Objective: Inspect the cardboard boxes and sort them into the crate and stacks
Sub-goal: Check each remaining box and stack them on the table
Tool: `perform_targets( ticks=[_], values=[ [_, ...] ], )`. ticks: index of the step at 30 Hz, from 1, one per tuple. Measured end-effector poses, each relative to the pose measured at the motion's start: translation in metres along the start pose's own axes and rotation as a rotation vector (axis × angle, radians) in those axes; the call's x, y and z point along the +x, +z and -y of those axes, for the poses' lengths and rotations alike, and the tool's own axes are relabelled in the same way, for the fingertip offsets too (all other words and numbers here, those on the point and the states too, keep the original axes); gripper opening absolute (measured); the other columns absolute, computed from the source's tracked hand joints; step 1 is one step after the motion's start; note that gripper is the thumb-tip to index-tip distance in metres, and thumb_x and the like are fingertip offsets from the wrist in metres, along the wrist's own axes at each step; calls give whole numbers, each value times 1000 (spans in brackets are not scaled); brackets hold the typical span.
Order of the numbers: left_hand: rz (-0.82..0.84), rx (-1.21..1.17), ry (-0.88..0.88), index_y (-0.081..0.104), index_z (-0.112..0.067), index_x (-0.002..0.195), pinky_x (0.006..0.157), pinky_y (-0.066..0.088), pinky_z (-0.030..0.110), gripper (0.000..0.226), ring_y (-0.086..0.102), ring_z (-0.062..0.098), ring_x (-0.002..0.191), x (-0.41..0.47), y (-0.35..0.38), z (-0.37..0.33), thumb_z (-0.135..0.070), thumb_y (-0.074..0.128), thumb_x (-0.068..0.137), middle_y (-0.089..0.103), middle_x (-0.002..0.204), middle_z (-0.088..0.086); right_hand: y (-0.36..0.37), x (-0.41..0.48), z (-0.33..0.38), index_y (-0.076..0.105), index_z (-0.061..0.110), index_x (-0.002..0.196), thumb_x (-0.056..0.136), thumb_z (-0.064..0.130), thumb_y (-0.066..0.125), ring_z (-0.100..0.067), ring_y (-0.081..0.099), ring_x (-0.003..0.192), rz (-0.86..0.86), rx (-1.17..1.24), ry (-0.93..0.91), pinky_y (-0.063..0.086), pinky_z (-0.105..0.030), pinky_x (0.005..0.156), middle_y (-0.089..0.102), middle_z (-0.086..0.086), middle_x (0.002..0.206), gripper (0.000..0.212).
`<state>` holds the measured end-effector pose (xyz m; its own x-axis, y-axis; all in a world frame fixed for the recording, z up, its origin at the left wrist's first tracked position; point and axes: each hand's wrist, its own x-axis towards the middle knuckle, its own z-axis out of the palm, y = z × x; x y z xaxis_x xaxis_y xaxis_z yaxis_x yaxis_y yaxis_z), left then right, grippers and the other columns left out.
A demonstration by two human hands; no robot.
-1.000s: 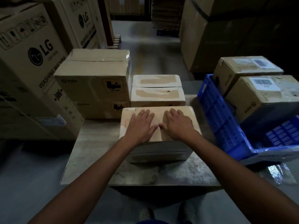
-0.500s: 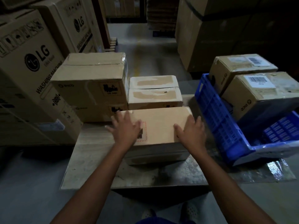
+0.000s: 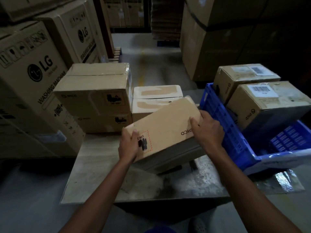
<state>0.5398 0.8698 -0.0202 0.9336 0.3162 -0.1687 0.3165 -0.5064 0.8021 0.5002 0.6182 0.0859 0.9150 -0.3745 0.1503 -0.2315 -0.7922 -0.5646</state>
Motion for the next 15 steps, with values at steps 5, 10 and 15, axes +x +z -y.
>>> perform_targets(
  ticks=[5,10,15],
  values=[
    [-41,71,-57,27,-13,150,105,37,49,61,38,38,134,-7,-10,15,-49,39,102,34,150,19,0,-11,25,53,21,139,103,41,50,-15,62,88,-24,28,-244,41,-23,67,61,4,100,41],
    [-61,-334,140,47,-17,136,89,42,35,45,55,23,116,13,-57,-32,-48,37,105,56,134,7,12,-20,39,56,20,143,99,39,55,-20,61,112,38,94,-421,51,-43,93,67,-3,126,47],
    [495,-686,-153,59,-9,132,109,40,49,67,61,34,118,25,-90,-56,-63,38,98,61,133,23,27,-39,57,79,13,106,101,36,59,-2,66,103,73,666,-222,54,-29,83,77,6,106,31]
  ],
)
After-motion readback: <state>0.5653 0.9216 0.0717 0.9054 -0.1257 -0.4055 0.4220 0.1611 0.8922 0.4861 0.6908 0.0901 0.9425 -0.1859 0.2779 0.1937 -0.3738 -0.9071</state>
